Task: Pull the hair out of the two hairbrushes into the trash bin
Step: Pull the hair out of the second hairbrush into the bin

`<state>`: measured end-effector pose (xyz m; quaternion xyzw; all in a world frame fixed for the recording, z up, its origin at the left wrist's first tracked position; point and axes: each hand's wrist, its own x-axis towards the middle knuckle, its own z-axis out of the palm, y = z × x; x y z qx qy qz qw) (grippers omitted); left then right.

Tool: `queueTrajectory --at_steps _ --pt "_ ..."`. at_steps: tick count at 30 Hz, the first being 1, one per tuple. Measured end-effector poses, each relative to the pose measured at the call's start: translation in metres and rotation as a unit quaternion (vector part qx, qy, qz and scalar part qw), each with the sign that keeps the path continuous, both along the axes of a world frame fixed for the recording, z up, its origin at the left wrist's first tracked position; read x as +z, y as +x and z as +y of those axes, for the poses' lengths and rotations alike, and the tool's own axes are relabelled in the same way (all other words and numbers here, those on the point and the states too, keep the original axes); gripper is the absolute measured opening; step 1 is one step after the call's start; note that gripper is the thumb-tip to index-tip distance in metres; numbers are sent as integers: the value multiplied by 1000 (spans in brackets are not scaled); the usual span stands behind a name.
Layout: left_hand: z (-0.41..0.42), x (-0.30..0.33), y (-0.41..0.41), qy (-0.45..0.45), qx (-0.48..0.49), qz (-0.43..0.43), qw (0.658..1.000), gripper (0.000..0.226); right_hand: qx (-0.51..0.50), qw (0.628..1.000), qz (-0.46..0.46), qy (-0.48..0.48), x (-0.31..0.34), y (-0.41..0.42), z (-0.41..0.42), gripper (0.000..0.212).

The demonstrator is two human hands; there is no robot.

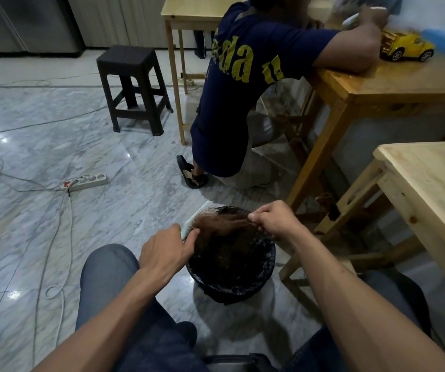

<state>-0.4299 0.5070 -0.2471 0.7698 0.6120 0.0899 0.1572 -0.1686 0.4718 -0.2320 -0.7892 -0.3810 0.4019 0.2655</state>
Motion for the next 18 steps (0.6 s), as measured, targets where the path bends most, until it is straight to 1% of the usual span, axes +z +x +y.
queueTrajectory --at_steps 4,8,10,12,14,15,18 --pt "5 -4 -13 -13 13 13 1000 54 -66 993 -85 -44 3 23 -5 23" --pt "1 0 -1 -12 6 7 1000 53 -98 986 -120 -66 4 23 -2 24" --pt "0 3 6 -11 2 0 1000 52 -100 989 -87 -65 3 17 0 22" --pt "-1 5 10 -13 0 -7 1000 52 -96 993 -25 -65 4 10 1 24" --pt "0 7 9 -11 3 -11 1000 53 -94 993 -10 -65 4 6 0 26" --pt "2 7 6 -8 5 -14 1000 54 -94 993 -26 -67 2 6 1 28" --pt "14 7 -12 2 27 -11 1000 55 -120 979 -134 -91 -6 20 -4 23"
